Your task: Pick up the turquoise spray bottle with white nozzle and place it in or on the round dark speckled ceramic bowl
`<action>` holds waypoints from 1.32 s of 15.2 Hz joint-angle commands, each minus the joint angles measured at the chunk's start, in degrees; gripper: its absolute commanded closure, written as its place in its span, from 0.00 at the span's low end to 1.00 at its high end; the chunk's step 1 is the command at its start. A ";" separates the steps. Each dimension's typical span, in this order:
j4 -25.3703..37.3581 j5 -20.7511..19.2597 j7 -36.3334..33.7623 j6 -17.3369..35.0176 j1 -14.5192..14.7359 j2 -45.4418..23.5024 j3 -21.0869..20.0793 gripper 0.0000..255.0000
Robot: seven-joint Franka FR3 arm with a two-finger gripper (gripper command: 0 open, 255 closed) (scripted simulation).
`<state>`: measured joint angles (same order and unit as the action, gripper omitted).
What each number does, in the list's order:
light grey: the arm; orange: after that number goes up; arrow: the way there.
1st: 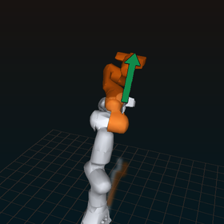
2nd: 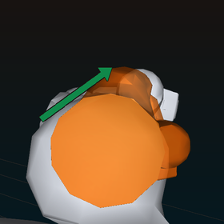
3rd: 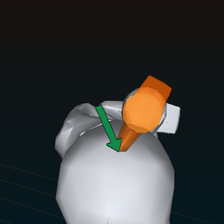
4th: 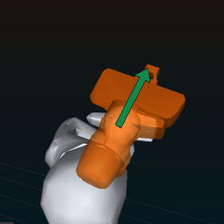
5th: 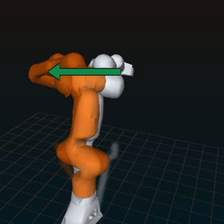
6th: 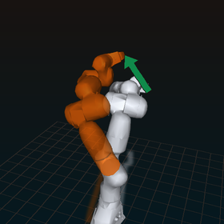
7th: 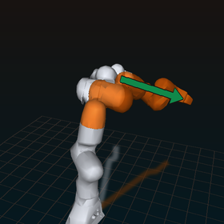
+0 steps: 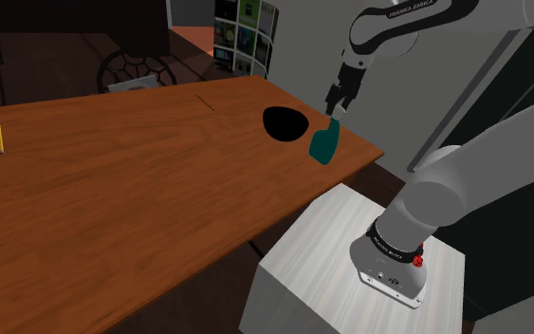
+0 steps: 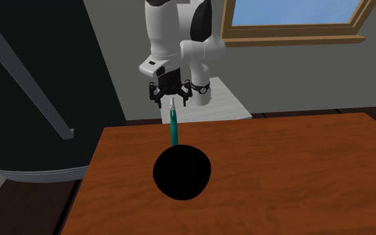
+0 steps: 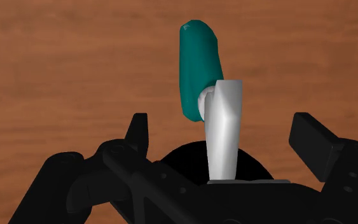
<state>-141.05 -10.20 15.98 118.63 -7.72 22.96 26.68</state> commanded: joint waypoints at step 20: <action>1.16 -0.02 0.00 -1.69 -0.05 0.58 -0.23 1.00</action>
<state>-140.46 -10.25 15.99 117.72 -7.78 23.33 26.56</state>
